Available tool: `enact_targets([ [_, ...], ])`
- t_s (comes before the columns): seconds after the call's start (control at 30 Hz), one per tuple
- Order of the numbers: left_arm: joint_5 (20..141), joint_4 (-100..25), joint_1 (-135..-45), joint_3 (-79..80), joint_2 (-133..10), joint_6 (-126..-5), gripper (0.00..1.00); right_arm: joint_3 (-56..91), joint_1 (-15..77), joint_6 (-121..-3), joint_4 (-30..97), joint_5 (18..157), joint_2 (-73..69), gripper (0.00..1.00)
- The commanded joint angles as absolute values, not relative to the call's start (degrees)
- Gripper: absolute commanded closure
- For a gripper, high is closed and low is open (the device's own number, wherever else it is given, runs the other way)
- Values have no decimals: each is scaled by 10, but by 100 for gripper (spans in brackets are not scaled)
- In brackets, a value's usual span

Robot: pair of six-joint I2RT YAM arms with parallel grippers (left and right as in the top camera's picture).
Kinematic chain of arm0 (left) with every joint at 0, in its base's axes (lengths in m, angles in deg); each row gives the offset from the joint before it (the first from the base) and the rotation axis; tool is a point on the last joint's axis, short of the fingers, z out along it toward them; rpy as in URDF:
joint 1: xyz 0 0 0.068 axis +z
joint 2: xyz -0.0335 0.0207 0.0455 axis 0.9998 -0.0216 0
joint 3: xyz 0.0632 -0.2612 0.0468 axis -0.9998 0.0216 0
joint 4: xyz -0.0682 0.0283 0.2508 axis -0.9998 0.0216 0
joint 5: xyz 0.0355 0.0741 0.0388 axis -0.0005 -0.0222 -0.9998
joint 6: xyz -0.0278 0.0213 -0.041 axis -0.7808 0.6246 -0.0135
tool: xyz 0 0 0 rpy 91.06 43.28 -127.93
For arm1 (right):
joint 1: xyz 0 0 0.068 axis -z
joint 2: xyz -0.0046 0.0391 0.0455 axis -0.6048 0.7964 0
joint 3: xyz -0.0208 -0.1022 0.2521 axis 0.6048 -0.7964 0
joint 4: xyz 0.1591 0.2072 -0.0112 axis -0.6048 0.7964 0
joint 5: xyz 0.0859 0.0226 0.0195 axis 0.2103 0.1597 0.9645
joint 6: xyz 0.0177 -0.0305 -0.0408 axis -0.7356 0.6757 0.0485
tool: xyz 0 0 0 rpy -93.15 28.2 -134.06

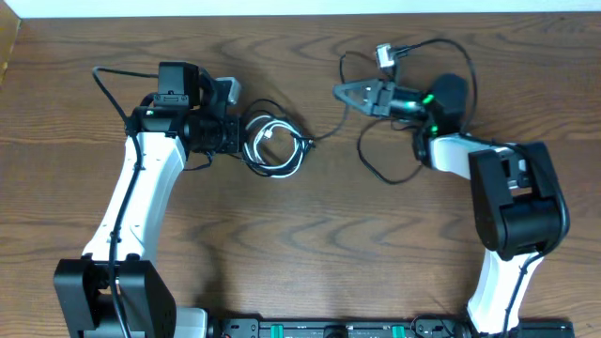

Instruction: Untangle cables

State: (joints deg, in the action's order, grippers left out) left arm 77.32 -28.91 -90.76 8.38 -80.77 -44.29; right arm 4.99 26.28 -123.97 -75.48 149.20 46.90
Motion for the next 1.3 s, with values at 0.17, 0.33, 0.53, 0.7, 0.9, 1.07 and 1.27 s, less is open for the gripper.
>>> enact_targets([
  [0.17,619,-279,-907,78,-804,-536,92,53,359,-1450,-886,1618,466,99],
  [0.33,619,-280,-907,81,-804,-536,92,53,402,-1420,-761,1627,466,98],
  [0.53,619,-280,-907,82,-805,-535,92,53,394,-1175,-464,1480,466,99],
  [0.7,618,-272,-907,83,-805,-535,92,53,374,-1008,-329,1421,466,99],
  [0.9,531,-271,-907,93,-805,-536,92,55,434,-984,-141,1371,466,99],
  [1.07,532,-276,-907,101,-810,-542,92,59,503,-918,-36,1370,466,98],
  [1.27,532,-280,-907,101,-824,-542,92,155,516,-754,206,1322,447,98],
])
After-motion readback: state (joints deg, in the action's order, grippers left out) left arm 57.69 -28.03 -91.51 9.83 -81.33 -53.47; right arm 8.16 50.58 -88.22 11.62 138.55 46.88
